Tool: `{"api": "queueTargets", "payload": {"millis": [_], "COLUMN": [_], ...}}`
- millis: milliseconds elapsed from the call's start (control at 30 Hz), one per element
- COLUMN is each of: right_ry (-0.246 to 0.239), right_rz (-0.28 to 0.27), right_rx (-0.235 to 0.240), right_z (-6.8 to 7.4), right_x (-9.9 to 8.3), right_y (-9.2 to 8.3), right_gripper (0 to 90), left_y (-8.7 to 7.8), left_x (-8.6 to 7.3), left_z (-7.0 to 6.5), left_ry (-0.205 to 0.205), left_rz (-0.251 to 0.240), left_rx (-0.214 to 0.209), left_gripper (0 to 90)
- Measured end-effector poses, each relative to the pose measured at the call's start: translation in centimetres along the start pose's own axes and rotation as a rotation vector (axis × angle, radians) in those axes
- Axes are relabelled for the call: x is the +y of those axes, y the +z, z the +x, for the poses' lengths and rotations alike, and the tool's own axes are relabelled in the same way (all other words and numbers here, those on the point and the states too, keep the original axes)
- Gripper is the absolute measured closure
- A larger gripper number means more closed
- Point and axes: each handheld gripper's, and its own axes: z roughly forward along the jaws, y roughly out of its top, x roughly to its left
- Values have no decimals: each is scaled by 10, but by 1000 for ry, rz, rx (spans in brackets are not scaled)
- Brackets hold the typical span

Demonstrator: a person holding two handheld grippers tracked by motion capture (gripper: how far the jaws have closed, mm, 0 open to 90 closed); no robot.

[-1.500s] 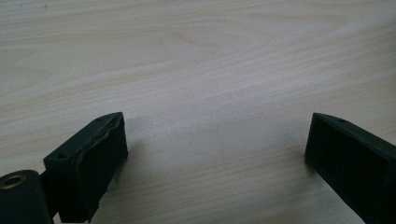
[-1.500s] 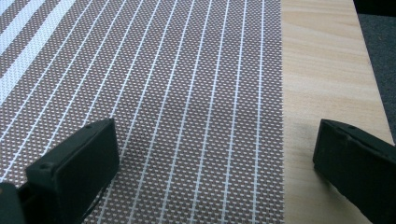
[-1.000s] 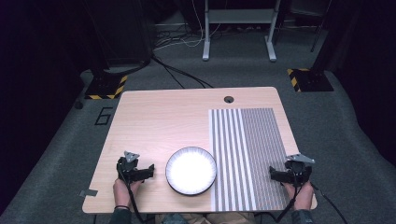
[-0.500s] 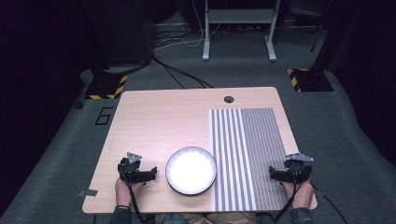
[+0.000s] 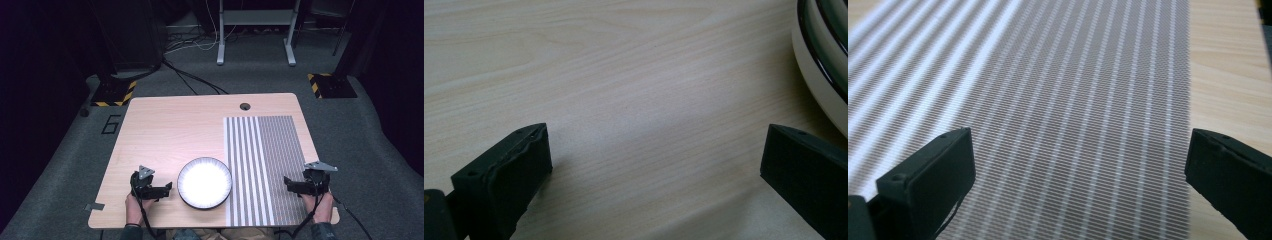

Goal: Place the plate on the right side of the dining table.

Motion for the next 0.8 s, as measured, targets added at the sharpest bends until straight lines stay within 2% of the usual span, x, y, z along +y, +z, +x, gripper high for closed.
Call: {"api": "queueTargets", "payload": {"millis": [367, 500, 800], "right_ry": [-40, -73, -115], "right_rz": [-26, -24, -24], "right_rx": [100, 128, 209], "right_z": [30, 42, 69], "right_x": [11, 15, 20], "right_y": [-7, -5, 3], "right_gripper": [0, 0, 0], "left_y": [-2, -1, 0], "left_x": [-2, -3, -2], "left_z": [-6, -10, -13], "left_ry": [-7, -5, -8], "left_rz": [-11, -7, -13], "left_rx": [-34, -46, -65], "left_gripper": [0, 0, 0]}}
